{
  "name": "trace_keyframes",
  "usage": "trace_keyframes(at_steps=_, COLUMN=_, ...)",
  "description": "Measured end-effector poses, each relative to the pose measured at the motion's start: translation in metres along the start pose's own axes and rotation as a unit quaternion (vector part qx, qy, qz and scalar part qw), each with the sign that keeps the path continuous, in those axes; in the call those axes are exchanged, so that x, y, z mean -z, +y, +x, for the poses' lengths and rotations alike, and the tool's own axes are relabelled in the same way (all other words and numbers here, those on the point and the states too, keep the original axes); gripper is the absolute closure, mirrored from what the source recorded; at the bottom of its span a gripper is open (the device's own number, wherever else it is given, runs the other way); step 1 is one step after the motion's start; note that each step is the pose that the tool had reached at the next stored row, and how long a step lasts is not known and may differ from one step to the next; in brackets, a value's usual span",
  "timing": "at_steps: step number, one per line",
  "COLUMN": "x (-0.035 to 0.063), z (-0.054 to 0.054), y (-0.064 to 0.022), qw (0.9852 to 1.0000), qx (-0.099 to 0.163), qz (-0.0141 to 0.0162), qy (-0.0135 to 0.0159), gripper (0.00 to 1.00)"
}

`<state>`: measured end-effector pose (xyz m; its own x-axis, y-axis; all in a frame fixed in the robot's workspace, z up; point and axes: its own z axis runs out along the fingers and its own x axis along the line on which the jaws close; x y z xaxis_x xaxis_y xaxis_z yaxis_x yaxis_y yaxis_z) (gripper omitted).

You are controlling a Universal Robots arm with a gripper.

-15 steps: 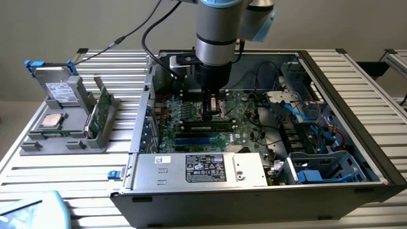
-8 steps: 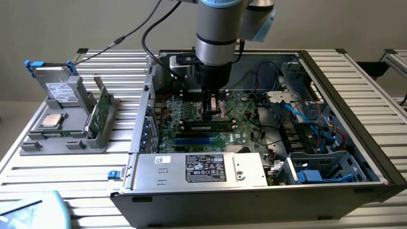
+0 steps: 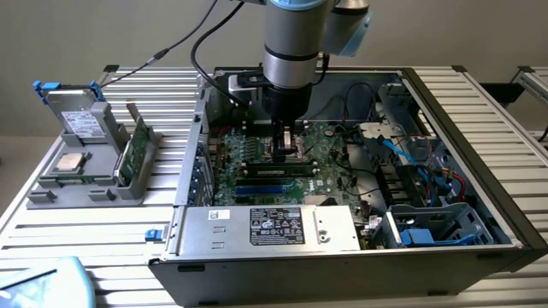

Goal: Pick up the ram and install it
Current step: 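Press down the ram until it locks into place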

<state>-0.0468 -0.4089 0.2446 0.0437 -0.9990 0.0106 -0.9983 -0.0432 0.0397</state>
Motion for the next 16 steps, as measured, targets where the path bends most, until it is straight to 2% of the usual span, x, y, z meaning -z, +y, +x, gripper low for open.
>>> trace_keyframes(at_steps=4, x=0.0001, z=0.0000, y=0.0000, qw=0.9996, qx=-0.029, qz=-0.0003, qy=-0.0010, gripper=0.89)
trace_keyframes(at_steps=8, x=0.0000, z=0.0000, y=0.0000, qw=0.9982, qx=-0.059, qz=-0.0007, qy=-0.0023, gripper=0.89)
trace_keyframes(at_steps=12, x=0.0000, z=0.0000, y=0.0000, qw=0.9959, qx=-0.090, qz=-0.0010, qy=-0.0035, gripper=0.89)
trace_keyframes(at_steps=16, x=0.0000, z=0.0000, y=0.0000, qw=0.9927, qx=-0.121, qz=-0.0013, qy=-0.0047, gripper=0.89)
